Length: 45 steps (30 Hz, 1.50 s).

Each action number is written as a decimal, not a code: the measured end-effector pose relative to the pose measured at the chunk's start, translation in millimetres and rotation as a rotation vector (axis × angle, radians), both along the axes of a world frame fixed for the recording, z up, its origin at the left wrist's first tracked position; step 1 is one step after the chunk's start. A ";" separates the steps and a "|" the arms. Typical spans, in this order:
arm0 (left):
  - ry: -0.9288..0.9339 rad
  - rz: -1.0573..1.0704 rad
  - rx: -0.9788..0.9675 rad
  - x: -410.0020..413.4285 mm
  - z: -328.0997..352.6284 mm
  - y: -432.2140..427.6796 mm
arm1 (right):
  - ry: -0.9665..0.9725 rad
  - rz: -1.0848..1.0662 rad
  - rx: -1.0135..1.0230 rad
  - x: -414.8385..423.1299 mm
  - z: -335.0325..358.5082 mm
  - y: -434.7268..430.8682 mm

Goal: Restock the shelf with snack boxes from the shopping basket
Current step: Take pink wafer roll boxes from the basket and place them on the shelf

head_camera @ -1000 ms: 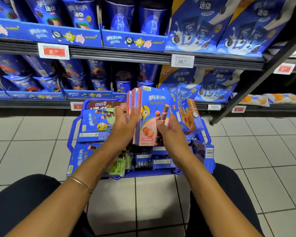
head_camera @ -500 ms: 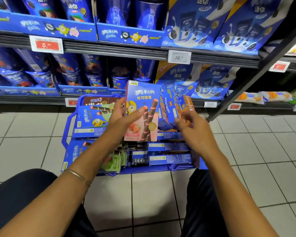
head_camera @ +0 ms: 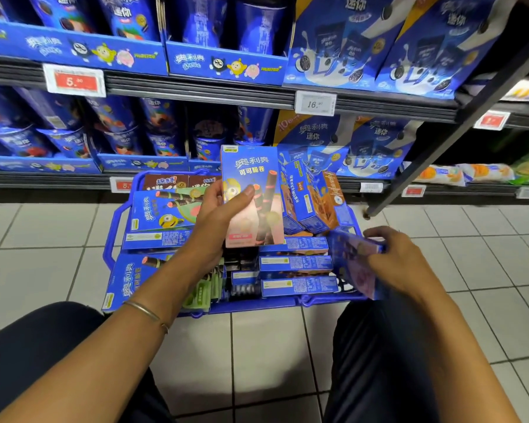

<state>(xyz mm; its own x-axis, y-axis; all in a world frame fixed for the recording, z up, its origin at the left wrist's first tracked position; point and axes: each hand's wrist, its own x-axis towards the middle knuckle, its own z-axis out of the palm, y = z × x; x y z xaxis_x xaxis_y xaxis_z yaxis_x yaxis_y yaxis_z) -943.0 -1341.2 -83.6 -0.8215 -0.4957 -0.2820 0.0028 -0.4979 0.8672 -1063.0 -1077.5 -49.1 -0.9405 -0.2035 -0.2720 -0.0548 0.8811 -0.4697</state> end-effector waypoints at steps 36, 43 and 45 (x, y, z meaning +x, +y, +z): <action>-0.052 0.080 -0.103 7.0 12.7 10.0 | -0.410 0.122 -0.968 67.8 -6.1 -127.0; -0.178 0.130 -0.003 28.7 40.6 9.7 | -0.534 0.154 -0.958 76.5 6.6 -137.0; -0.198 0.120 0.061 42.5 66.7 10.5 | -0.585 0.124 -0.949 88.6 39.8 -139.1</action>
